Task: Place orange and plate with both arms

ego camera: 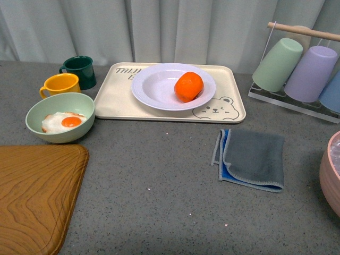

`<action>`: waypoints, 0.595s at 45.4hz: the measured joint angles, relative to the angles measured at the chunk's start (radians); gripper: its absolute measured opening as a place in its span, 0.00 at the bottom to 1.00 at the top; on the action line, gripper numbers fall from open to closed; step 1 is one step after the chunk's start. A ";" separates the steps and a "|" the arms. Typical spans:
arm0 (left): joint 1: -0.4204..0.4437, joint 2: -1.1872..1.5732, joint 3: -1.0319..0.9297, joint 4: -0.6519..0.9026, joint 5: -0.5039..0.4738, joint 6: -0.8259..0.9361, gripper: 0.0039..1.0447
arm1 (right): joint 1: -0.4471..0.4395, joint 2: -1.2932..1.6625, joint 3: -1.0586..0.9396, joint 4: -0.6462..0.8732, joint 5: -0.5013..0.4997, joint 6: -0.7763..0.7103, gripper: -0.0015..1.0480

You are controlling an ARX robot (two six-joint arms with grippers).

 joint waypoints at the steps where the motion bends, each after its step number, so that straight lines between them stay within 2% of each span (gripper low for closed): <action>1: 0.000 0.000 0.000 0.000 0.000 0.000 0.94 | 0.000 -0.007 0.000 -0.007 0.000 0.000 0.01; 17: 0.000 0.000 0.000 0.000 0.000 0.000 0.94 | 0.000 -0.102 0.000 -0.101 0.000 0.000 0.01; 22: 0.000 0.000 0.000 0.000 0.000 0.000 0.94 | 0.000 -0.247 0.001 -0.276 -0.002 0.000 0.01; 27: 0.000 0.000 0.000 0.000 0.000 0.000 0.94 | 0.000 -0.277 0.001 -0.281 -0.002 0.000 0.01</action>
